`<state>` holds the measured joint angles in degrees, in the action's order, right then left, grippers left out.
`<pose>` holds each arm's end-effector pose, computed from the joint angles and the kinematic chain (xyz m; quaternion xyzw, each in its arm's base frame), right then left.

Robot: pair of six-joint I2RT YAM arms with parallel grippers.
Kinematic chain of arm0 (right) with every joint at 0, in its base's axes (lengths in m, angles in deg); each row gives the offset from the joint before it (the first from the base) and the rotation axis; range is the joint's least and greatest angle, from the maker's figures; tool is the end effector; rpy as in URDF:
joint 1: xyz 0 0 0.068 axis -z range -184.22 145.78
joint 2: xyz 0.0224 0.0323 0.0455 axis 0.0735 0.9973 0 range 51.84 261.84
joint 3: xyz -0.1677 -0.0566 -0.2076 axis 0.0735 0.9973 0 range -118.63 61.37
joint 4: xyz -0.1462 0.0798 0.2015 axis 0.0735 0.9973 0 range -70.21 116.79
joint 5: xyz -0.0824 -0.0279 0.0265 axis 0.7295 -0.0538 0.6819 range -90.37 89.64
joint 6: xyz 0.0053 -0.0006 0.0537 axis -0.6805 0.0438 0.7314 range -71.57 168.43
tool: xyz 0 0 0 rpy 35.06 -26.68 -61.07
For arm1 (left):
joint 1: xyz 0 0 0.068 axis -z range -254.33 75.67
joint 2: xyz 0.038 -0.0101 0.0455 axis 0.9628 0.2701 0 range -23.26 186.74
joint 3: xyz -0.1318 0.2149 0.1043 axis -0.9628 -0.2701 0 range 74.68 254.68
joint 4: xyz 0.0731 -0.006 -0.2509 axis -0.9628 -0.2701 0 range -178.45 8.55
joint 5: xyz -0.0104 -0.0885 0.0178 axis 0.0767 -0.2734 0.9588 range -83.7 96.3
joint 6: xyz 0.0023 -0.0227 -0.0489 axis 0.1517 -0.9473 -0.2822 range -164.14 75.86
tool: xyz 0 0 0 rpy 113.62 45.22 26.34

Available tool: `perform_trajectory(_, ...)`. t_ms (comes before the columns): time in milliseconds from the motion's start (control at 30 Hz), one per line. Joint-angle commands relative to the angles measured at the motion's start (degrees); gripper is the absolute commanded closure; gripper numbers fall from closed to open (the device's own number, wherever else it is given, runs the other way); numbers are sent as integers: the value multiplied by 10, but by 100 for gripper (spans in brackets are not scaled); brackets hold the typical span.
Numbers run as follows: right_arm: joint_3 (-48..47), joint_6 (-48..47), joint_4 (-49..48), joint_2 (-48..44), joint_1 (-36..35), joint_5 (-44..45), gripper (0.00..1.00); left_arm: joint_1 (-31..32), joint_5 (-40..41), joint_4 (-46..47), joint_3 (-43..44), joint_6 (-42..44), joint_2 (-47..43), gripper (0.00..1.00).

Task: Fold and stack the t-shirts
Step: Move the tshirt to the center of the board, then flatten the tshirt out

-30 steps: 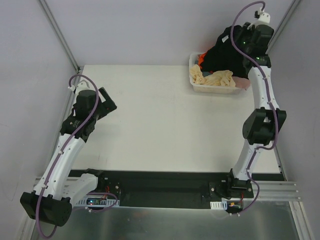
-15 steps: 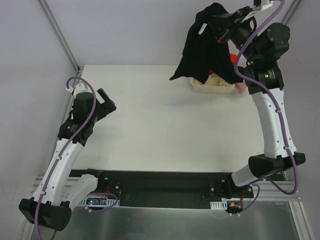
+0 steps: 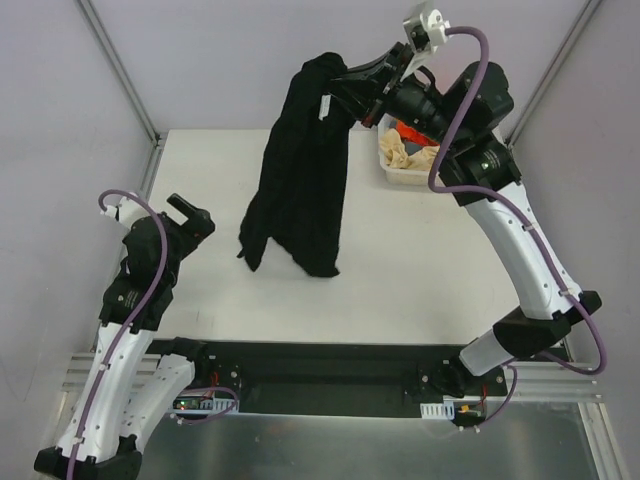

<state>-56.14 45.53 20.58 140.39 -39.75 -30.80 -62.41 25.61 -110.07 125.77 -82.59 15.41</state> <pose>0.2262 0.1838 0.5980 -0.3758 0.3941 0.3620 0.7566 0.1429 -0.0183 0.3596 -0.2789 0.7442 -0.1305 0.5927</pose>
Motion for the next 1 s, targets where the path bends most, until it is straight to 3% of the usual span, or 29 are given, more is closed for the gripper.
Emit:
perform_trajectory(0, 82, -65, -22, -36, 2, 61, 99, -1, 56, -9, -18, -33, -30, 1)
perform_trajectory(133, 314, -109, 26, -155, 26, 194, 89, -1, 65, -18, -31, -42, -29, 1)
perform_trajectory(267, 509, -49, 142, -206, 106, 303, 82, -1, 51, -20, -37, -52, 2, 1)
perform_trajectory(367, 608, -8, 238, -210, 143, 429, 58, -1, 7, -24, -41, -52, 52, 1)
perform_trajectory(400, 617, -7, 286, -209, 146, 453, 33, -1, -6, -26, -41, -51, 80, 1)
perform_trajectory(467, 618, -7, 324, -215, 147, 504, 7, -1, -32, -31, -49, -61, 104, 1)
perform_trajectory(500, 617, -9, 334, -231, 147, 512, 3, -1, -38, -30, -52, -74, 127, 1)
perform_trajectory(600, 610, -20, 316, -266, 147, 506, 3, -1, -51, -30, -42, -79, 184, 1)
perform_trajectory(767, 593, -13, 281, -269, 140, 395, 3, -1, -74, -28, 24, -69, 287, 1)
perform_trajectory(967, 612, -1, 253, -270, 124, 378, 3, -13, -153, -15, 105, -36, 464, 1)
